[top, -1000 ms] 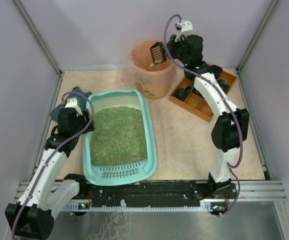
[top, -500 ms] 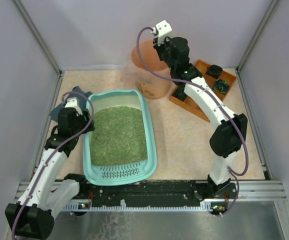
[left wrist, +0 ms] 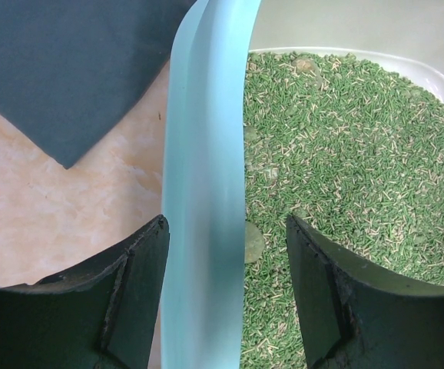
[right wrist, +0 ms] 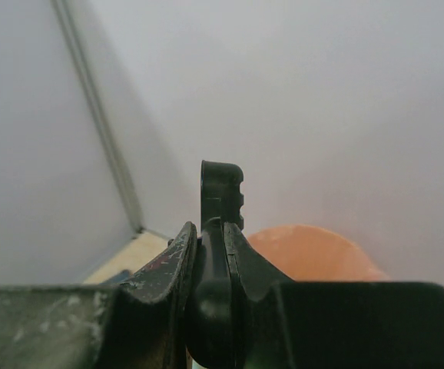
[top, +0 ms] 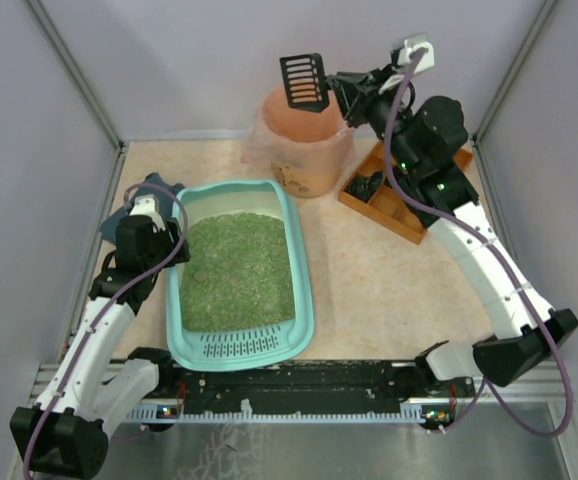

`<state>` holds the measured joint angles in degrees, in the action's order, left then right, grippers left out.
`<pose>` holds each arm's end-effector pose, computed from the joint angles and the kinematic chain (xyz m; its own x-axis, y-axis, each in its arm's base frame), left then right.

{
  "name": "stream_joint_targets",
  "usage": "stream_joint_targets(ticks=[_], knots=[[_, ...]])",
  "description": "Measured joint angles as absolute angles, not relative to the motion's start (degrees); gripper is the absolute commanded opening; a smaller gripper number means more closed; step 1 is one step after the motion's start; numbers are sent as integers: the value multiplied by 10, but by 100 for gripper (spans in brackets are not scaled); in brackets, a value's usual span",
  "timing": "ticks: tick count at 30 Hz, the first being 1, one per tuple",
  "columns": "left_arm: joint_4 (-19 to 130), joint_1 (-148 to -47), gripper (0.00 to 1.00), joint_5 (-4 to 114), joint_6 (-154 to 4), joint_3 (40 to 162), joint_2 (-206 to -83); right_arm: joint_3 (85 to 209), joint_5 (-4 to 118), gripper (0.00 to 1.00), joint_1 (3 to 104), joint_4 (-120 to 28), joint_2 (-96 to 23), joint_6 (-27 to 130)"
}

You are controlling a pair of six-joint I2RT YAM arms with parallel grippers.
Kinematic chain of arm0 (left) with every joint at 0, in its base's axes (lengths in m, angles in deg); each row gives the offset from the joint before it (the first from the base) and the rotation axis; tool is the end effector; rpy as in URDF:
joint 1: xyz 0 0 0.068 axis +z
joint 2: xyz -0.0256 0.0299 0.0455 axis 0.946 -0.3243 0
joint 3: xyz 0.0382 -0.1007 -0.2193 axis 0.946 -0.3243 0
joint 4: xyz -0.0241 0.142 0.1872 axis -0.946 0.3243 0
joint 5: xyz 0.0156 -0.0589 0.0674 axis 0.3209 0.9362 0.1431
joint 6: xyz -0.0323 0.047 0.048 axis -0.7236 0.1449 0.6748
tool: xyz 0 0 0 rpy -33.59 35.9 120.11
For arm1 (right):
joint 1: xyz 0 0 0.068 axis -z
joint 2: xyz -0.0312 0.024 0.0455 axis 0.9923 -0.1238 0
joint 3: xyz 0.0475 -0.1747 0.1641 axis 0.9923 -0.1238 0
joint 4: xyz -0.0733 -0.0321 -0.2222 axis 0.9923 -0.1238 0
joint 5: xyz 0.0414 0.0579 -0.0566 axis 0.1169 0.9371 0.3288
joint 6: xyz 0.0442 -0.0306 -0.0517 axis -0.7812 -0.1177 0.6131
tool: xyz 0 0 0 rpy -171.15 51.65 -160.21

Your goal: Clean the litter box

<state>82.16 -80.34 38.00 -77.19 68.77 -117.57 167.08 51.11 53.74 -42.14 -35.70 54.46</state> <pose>0.2013 -0.0227 0.2432 -0.5259 -0.1462 -0.8379 -0.0955 0.9890 -0.1126 0.2639 0.1492 0.5039 0.2399 0.2138 -0.9470 -0.5279 0.8474 0.0576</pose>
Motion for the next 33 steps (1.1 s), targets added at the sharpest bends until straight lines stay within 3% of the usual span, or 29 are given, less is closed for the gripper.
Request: stream_joint_targets(ticks=[12, 24, 33], knots=[[822, -803, 68, 385, -772, 688, -1176, 1434, 629, 0, 527, -384, -295, 321], [822, -803, 62, 386, -772, 688, -1189, 1393, 454, 0, 363, -430, -313, 281], [822, -803, 58, 392, -772, 688, -1208, 1413, 380, 0, 310, -440, -456, 236]])
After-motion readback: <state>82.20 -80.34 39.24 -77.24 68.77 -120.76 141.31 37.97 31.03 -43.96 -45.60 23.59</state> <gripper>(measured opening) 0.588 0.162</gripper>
